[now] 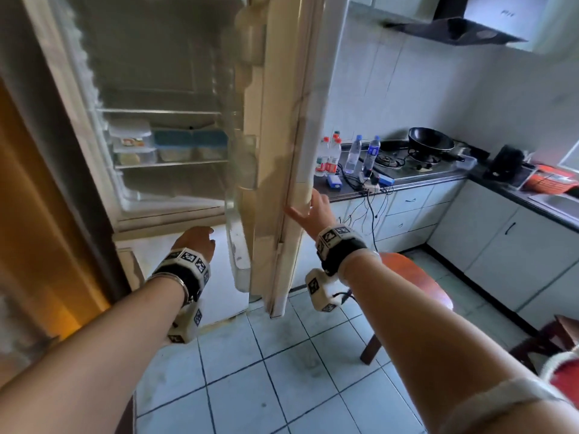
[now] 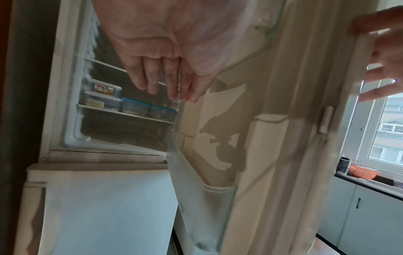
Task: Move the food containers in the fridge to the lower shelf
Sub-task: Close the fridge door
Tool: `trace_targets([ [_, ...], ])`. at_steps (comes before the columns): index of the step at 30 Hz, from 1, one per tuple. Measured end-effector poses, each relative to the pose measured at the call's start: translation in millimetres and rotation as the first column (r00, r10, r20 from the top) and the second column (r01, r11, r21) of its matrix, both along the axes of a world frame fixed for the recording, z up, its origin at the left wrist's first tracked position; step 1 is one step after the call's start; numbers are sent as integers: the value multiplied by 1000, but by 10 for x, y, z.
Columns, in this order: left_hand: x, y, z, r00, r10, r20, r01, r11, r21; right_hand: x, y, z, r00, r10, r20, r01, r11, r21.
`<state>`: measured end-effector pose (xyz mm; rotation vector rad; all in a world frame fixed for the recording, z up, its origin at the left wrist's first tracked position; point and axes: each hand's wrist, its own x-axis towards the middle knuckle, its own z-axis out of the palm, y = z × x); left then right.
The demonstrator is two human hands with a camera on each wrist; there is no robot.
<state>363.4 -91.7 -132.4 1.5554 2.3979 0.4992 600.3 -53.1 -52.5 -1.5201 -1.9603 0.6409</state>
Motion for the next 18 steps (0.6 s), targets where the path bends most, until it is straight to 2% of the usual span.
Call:
trace_targets([
  [5,-245,-198,0,999,49,8,-50,999,14,-591,-170,10,988,80,-132,-91,993,-80],
  [10,-567,-336,76,991,119,65,-124,989,82,-1174,-258,-29,967,202,-157,-222,967,-124],
  [13,-780,-394,154,990,103,100,-118,980,162,-1578,-277,-39,954,254,-160,-276,952,-134],
  [15,-952,-406,205,986,76,150,-106,974,201,-1842,-273,-28,946,282,-162,-303,944,-131],
  [18,-1223,-420,304,948,78,309,-174,939,298,-2234,-245,-15,936,334,-108,-345,931,-117],
])
